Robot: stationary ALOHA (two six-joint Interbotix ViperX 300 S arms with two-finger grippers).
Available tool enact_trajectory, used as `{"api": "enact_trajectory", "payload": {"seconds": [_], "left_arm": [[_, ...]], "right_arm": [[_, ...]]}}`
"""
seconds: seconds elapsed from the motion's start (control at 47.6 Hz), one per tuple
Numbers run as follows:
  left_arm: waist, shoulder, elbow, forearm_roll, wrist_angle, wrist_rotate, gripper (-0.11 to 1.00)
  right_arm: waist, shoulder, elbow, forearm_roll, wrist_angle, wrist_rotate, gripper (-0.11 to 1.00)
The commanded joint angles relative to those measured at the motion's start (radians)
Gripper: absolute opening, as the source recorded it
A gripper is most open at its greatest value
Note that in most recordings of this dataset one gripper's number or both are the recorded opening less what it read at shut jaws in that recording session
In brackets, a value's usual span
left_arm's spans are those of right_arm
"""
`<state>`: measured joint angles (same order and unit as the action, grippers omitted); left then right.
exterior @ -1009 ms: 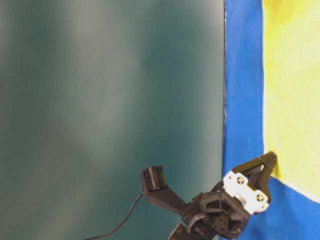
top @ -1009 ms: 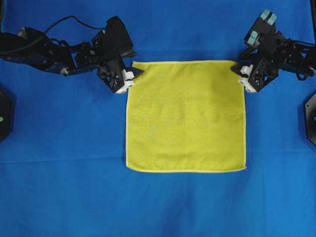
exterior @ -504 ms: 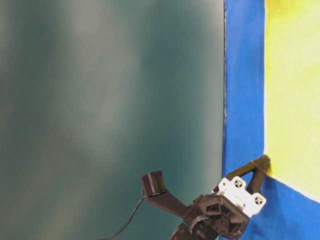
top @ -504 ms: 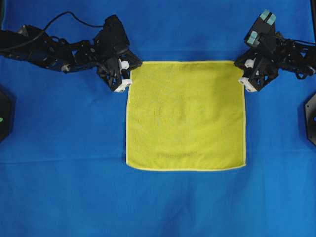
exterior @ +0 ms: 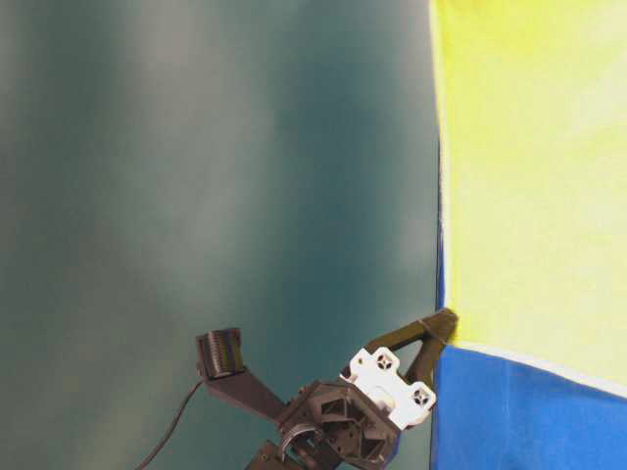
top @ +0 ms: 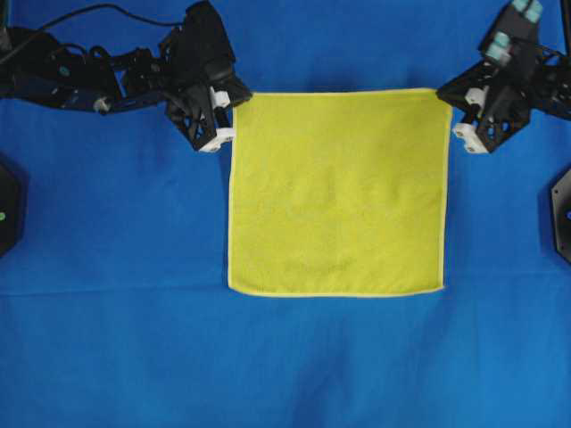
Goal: Fold the yellow towel.
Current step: 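Lift the far corners and fold them toward the near edge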
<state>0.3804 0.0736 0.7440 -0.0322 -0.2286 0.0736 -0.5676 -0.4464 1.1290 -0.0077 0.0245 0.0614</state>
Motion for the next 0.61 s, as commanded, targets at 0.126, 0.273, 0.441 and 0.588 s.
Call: {"api": "enact_trajectory", "payload": {"seconds": [0.126, 0.273, 0.441, 0.588], "left_arm": [[-0.049, -0.029, -0.009, 0.002, 0.009, -0.012, 0.01], [-0.124, -0.048, -0.002, 0.002, 0.074, -0.020, 0.01], [-0.252, -0.058, -0.002, 0.000, 0.169, -0.023, 0.01], [-0.368, -0.048, -0.009, -0.002, 0.199, -0.069, 0.01]], "right_arm": [[0.025, -0.043, 0.012, 0.015, 0.031, 0.015, 0.02], [0.121, -0.066, 0.017, 0.018, 0.075, 0.072, 0.02], [0.299, -0.081, 0.020, 0.020, 0.132, 0.179, 0.02], [0.463, -0.067, 0.020, 0.020, 0.140, 0.291, 0.02]]}}
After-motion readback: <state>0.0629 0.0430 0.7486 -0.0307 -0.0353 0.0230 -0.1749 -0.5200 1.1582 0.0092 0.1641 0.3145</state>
